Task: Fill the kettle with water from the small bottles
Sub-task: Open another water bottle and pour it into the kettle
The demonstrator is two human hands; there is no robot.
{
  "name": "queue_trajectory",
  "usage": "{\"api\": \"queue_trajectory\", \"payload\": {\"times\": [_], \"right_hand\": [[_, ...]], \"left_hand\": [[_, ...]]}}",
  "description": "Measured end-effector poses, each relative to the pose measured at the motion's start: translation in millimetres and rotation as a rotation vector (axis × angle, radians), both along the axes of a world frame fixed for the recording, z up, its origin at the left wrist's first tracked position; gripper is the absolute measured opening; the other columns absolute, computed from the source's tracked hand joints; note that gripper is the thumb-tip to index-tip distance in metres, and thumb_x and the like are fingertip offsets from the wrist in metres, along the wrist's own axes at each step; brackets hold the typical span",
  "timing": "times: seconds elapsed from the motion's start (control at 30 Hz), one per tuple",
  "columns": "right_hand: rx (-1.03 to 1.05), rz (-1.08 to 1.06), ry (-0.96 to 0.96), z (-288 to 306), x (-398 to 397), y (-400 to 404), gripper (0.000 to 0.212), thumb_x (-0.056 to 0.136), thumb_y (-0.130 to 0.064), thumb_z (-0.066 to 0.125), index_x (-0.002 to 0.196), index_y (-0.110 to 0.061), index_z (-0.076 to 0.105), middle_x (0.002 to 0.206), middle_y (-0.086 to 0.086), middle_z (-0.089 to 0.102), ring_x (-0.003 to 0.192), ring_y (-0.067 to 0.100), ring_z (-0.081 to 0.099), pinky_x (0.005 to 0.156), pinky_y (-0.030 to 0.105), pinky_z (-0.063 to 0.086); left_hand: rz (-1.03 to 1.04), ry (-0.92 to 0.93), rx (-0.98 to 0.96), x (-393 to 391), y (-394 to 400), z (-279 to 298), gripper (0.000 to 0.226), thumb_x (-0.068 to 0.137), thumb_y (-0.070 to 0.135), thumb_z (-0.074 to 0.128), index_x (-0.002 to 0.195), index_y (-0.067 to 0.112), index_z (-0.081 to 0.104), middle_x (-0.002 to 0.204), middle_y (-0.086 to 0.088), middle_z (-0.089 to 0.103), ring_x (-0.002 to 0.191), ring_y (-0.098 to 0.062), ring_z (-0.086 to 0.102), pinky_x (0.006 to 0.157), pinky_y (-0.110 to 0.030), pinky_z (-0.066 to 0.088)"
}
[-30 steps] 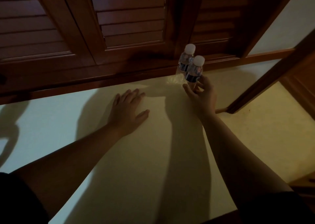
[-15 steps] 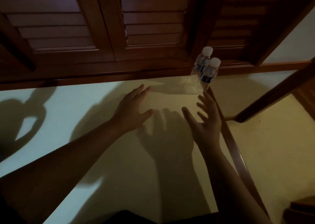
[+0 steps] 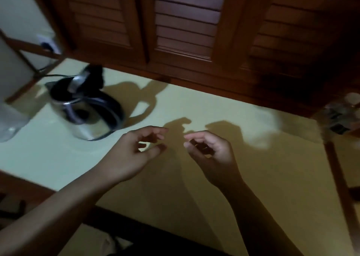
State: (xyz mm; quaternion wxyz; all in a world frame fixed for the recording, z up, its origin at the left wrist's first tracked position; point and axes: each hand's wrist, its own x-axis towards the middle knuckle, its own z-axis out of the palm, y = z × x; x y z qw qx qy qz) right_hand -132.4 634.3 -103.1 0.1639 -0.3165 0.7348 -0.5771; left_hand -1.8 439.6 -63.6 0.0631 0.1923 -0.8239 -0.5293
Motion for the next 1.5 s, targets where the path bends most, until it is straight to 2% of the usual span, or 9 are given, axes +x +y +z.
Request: {"api": "queue_trajectory", "payload": {"times": [0.13,0.4,0.63,0.8,0.93,1.07,1.2,1.37,1.5], "right_hand": [[-0.089,0.198,-0.05,8.8,44.4,-66.2,0.012,0.096,-0.013,0.078,0.106,-0.019,0.079,0.086,0.004,0.076,0.074,0.031,0.069,0.065,0.032,0.051],[-0.115,0.233,-0.091,0.6,137.9,-194.9,0.012,0.095,-0.012,0.08,0.104,-0.019,0.081,0.083,0.002,0.075,0.072,0.006,0.062,0.065,0.024,0.046],[-0.117,0.106,-0.167,-15.3,220.3,-312.9,0.017,0.094,-0.009,0.081,0.102,-0.023,0.081,0.075,0.003,0.072,0.063,0.007,0.058,0.064,0.019,0.044],[-0.072,0.045,-0.123,-15.0,257.3,-376.0,0.026,0.089,-0.024,0.077,0.115,-0.03,0.076,0.089,-0.005,0.074,0.077,0.009,0.069,0.07,0.021,0.053],[-0.047,0.027,-0.007,-13.3,271.5,-411.9,0.044,0.088,-0.038,0.08,0.13,-0.03,0.068,0.113,-0.013,0.074,0.102,0.017,0.072,0.08,0.034,0.062],[-0.061,-0.075,0.077,-16.2,279.2,-442.0,0.06,0.083,-0.042,0.087,0.135,-0.024,0.064,0.122,-0.013,0.069,0.113,0.013,0.067,0.08,0.03,0.062],[0.006,-0.111,0.119,-27.0,286.9,-463.7,0.071,0.076,-0.055,0.082,0.135,-0.024,0.06,0.125,-0.012,0.065,0.112,0.008,0.064,0.076,0.026,0.06],[0.002,-0.209,0.071,-35.0,292.0,-480.2,0.056,0.077,-0.037,0.094,0.117,-0.027,0.056,0.113,-0.015,0.067,0.104,0.001,0.066,0.076,0.023,0.058],[-0.065,-0.204,0.149,-37.5,293.0,-471.6,0.057,0.076,-0.033,0.092,0.121,-0.019,0.06,0.115,-0.013,0.07,0.106,0.004,0.068,0.084,0.028,0.06]], "left_hand": [[0.104,0.039,0.065,64.0,-51.0,5.5,0.031,0.092,0.011,0.071,0.117,0.028,0.072,0.107,0.003,0.074,0.103,-0.012,0.071,0.095,-0.036,0.057],[0.111,0.021,0.062,170.3,-176.3,7.8,0.029,0.09,0.013,0.073,0.114,0.03,0.074,0.106,0.004,0.074,0.096,-0.014,0.072,0.089,-0.03,0.056],[0.011,0.041,0.044,239.9,-297.0,20.0,0.024,0.089,0.024,0.078,0.111,0.031,0.074,0.103,0.002,0.075,0.096,-0.014,0.071,0.09,-0.032,0.057],[-0.054,0.187,-0.148,274.6,-351.0,34.5,0.029,0.085,0.038,0.07,0.11,0.023,0.074,0.095,0.003,0.075,0.09,-0.018,0.072,0.082,-0.037,0.059],[-0.116,0.329,-0.609,281.1,-384.6,50.7,0.025,0.091,0.029,0.071,0.112,0.016,0.074,0.106,0.007,0.068,0.099,-0.014,0.066,0.079,-0.036,0.054],[-0.037,0.225,-0.922,271.0,-407.4,52.6,0.036,0.089,0.041,0.068,0.12,0.024,0.069,0.119,0.01,0.064,0.107,-0.021,0.056,0.085,-0.044,0.045],[-0.053,0.087,-0.905,258.1,-418.3,43.5,0.047,0.087,0.056,0.059,0.127,0.033,0.062,0.126,0.016,0.061,0.116,-0.016,0.048,0.092,-0.041,0.033],[-0.104,0.068,-0.962,252.9,-427.4,32.6,0.043,0.09,0.05,0.06,0.129,0.031,0.061,0.119,0.011,0.068,0.115,-0.019,0.048,0.086,-0.04,0.027],[-0.142,0.115,-0.998,250.5,-425.9,35.8,0.039,0.095,0.054,0.054,0.126,0.032,0.065,0.117,0.013,0.07,0.115,-0.019,0.047,0.083,-0.035,0.017]]}}
